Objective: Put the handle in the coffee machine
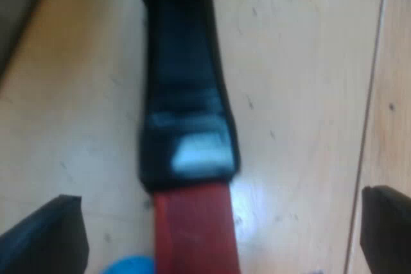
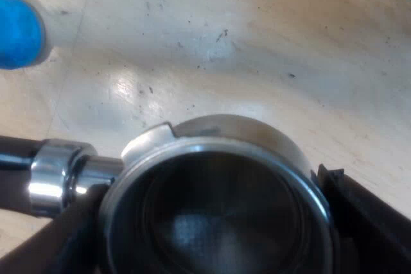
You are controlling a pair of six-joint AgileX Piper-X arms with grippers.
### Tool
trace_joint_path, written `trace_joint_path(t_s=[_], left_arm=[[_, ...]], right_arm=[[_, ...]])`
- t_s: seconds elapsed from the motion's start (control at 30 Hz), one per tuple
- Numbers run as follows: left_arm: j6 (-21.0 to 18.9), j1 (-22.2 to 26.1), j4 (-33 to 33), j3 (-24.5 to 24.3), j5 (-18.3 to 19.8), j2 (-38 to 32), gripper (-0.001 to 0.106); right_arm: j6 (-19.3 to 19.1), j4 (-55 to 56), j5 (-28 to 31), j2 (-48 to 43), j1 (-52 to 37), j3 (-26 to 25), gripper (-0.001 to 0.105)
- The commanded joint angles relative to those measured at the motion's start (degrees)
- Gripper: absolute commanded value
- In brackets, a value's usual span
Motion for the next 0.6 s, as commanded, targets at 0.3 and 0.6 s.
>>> trace_joint_path(t_s=[0.3,0.6], left_arm=[[0.34,-0.39,-8.88,2.52,-0.19,0.07,0.088],[0.34,-0.39,-8.3,2.88,-0.19,0.07,0.07]], right_arm=[[0.77,0.48,-0.81,-1.23,-0.15,-0.98,0.0],[1.04,0.48,-0.81,-1.23,-0.15,-0.98,0.0]])
